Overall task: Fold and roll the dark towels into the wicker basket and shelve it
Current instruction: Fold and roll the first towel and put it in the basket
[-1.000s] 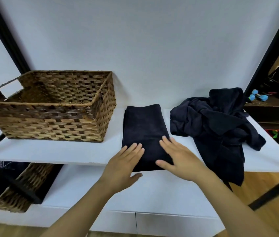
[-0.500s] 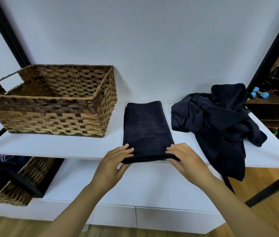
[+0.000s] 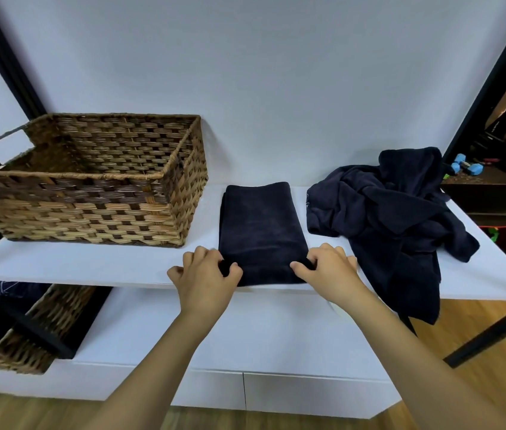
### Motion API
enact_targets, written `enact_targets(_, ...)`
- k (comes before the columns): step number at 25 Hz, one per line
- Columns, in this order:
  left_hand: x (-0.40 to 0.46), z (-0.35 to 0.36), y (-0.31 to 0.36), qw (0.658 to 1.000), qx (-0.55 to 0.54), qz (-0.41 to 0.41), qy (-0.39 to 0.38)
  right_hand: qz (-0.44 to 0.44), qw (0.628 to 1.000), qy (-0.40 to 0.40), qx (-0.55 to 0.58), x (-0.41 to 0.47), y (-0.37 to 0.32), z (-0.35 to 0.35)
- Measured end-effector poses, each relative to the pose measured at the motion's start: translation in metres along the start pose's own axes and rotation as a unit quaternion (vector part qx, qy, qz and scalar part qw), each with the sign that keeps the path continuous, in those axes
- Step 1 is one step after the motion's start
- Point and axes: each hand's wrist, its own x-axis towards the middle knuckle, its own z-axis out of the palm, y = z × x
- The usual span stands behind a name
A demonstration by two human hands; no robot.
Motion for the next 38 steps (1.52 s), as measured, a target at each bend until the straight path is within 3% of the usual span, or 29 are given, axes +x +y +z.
enact_targets(2, -0.007, -0.007, 0.009, 0.992, -0.005, 0.091, 0.089, 0.025, 0.999, -0.011, 0.024, 0.002, -0.002, -0.005)
enact_targets(4, -0.023, -0.008, 0.022, 0.953, -0.032, 0.261, 0.148, 0.033, 0.999, -0.014, 0.031, 0.002, -0.004, -0.008)
enact_targets(6, -0.044, 0.008, 0.031, 0.915, -0.026, 0.387, 0.111, 0.027, 0.999, -0.013, 0.022, 0.003, -0.004, -0.007)
enact_targets(7, -0.051, 0.018, 0.031, 0.91, 0.003, 0.408, 0.081, 0.027, 0.999, -0.017, 0.02, 0.003, -0.005, -0.008)
enact_targets(9, -0.056, 0.037, 0.024, 0.919, 0.051, 0.388, 0.043, 0.031, 0.999, -0.01, 0.005, 0.002, -0.005, -0.008)
enact_targets(10, -0.054, 0.04, 0.021, 0.924, 0.051, 0.378, 0.041, 0.014, 0.999, 0.033, -0.02, -0.001, -0.006, -0.006)
enact_targets(12, -0.047, 0.041, 0.021, 0.928, 0.001, 0.371, 0.033, -0.133, 0.973, 0.179, -0.064, -0.012, -0.011, 0.006)
enact_targets(13, -0.044, 0.041, 0.022, 0.927, -0.03, 0.373, 0.035, -0.234, 0.946, 0.211, -0.071, -0.018, -0.013, 0.013)
enact_targets(15, -0.036, 0.041, 0.018, 0.92, -0.073, 0.384, 0.034, -0.361, 0.912, 0.182, -0.067, -0.028, -0.013, 0.03)
enact_targets(22, -0.005, 0.027, -0.042, 0.901, -0.084, 0.409, 0.121, -0.285, 0.939, 0.18, -0.062, -0.024, 0.029, 0.04)
enact_targets(28, 0.007, 0.016, -0.03, 0.932, -0.071, 0.349, 0.059, -0.255, 0.954, 0.148, -0.049, -0.006, 0.009, 0.023)
enact_targets(30, 0.009, 0.008, -0.019, 0.945, -0.04, 0.317, 0.072, -0.219, 0.971, 0.095, -0.032, -0.003, 0.001, 0.014)
enact_targets(33, 0.016, 0.0, 0.001, 0.973, 0.041, 0.227, 0.009, -0.156, 0.987, 0.03, 0.002, -0.003, -0.013, 0.005)
enact_targets(36, 0.031, -0.005, 0.019, 0.982, 0.108, 0.15, -0.046, -0.147, 0.987, 0.065, -0.029, 0.003, -0.019, 0.008)
enact_targets(38, 0.033, -0.004, 0.025, 0.98, 0.108, 0.168, -0.017, -0.13, 0.986, 0.089, -0.061, 0.012, -0.017, 0.011)
